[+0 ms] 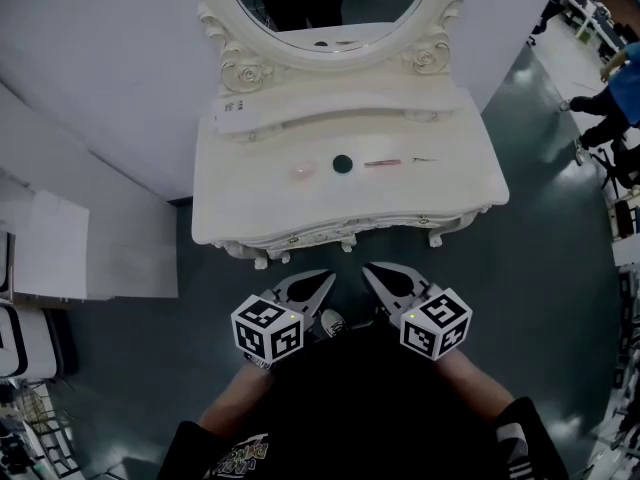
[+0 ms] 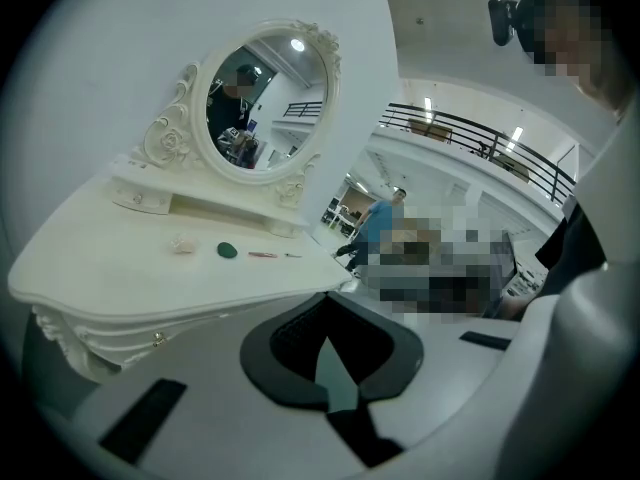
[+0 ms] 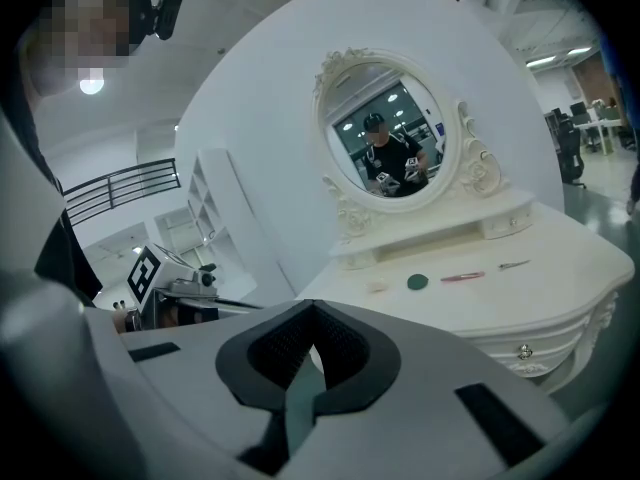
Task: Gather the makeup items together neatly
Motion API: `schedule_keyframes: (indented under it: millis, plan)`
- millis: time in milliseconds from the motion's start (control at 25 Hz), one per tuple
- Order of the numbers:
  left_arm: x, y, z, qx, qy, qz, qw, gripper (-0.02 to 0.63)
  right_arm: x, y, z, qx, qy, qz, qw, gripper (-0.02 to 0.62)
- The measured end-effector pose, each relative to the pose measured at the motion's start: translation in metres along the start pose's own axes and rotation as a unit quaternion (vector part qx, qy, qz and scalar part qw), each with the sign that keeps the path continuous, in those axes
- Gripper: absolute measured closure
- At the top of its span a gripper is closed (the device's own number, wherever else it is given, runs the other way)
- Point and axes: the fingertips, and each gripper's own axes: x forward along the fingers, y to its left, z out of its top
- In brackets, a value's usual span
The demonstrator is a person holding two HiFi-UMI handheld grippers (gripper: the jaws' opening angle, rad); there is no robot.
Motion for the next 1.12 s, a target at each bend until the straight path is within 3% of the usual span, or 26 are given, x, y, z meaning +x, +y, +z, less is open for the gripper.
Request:
schedule_keyframes:
  millis: [1120]
  plan:
    - [0.0036, -0.0093, -0.0095, 0.002, 0.005, 0.000, 1.0000, 0.598, -0.0088, -0.0018, -0.0091, 0.012, 0.006, 0.008, 1.000, 0.566]
